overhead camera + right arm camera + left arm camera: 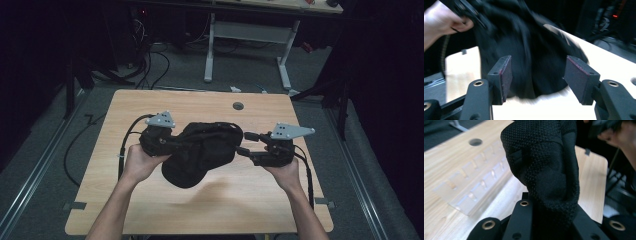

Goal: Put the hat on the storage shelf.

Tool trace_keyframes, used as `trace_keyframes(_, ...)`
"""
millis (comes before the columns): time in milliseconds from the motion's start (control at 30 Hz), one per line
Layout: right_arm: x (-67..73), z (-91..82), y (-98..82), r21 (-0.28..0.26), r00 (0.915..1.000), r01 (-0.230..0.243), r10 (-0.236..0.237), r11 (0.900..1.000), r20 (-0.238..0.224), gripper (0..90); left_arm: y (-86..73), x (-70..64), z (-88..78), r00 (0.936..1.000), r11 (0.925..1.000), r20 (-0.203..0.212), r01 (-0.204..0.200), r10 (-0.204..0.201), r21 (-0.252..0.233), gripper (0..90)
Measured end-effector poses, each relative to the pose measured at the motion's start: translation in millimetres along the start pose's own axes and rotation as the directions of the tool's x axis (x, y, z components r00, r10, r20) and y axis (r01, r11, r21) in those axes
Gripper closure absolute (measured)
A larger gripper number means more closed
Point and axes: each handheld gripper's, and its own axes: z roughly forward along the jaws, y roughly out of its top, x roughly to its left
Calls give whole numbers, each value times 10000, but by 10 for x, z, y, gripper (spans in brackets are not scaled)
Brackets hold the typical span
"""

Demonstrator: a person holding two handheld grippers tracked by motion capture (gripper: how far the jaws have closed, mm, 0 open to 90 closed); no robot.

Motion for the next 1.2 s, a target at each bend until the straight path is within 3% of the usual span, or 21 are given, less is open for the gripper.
trace_keyframes(67, -20, -18, -133, 108, 9993, -282, 279, 9995, 244, 390, 24, 23, -27, 9999, 9996, -141, 72, -76, -265, 855)
trace_keyframes(100, -41, -5, -287, 266, 9969, -583, 568, 9979, 536, 384, 35, 30, -36, 9996, 9990, -205, 186, -194, -403, 855)
trace_keyframes(133, -41, -5, -287, 266, 9969, -583, 568, 9979, 536, 384, 45, 41, -45, 9994, 9984, -254, 239, -253, -517, 855)
trace_keyframes(267, -75, 77, -615, 547, 9864, -1144, 1068, 9919, 1251, 384, 77, 71, -63, 9977, 9945, -481, 436, -483, -957, 855)
trace_keyframes(400, -129, 176, -921, 794, 9689, -1753, 1577, 9813, 1907, 386, 103, 93, -82, 9964, 9896, -570, 554, -634, -1326, 854)
trace_keyframes(500, -187, 242, -1134, 1046, 9497, -2145, 1824, 9711, 2544, 387, 130, 111, -98, 9951, 9826, -622, 650, -768, -1742, 854)
trace_keyframes(600, -225, 281, -1273, 1240, 9298, -2412, 1926, 9625, 3135, 386, 163, 133, -118, 9928, 9735, -749, 749, -931, -2163, 854)
trace_keyframes(633, -247, 303, -1350, 1331, 9159, -2524, 1923, 9584, 3522, 386, 174, 139, -125, 9920, 9697, -765, 800, -1001, -2310, 854)
trace_keyframes(667, -247, 303, -1350, 1331, 9159, -2524, 1923, 9584, 3522, 386, 186, 147, -133, 9913, 9664, -797, 828, -1050, -2434, 854)
trace_keyframes(867, -303, 353, -1486, 1613, 8799, -2785, 1842, 9468, 4380, 382, 264, 199, -161, 9851, 9411, -943, 1064, -1436, -3210, 854)
trace_keyframes(1000, -305, 356, -1484, 1631, 8675, -2737, 1701, 9479, 4674, 379, 327, 233, -155, 9821, 9277, -1125, 1016, -1511, -3594, 854)
trace_keyframes(1033, -315, 363, -1484, 1831, 8683, -2646, 1513, 9468, 4724, 375, 351, 239, -149, 9808, 9208, -1157, 1030, -1570, -3763, 854)
trace_keyframes(1067, -316, 387, -1484, 2121, 8617, -2759, 1435, 9375, 4867, 362, 364, 244, -148, 9807, 9185, -1180, 1002, -1561, -3824, 854)
trace_keyframes(1133, -322, 437, -1479, 2657, 8600, -2925, 1312, 9186, 4932, 331, 403, 249, -136, 9792, 9077, -1256, 953, -1593, -4087, 854)
trace_keyframes(1200, -305, 452, -1475, 2725, 8643, -2715, 1092, 9231, 4910, 340, 446, 254, -124, 9787, 8979, -1333, 845, -1562, -4320, 854)
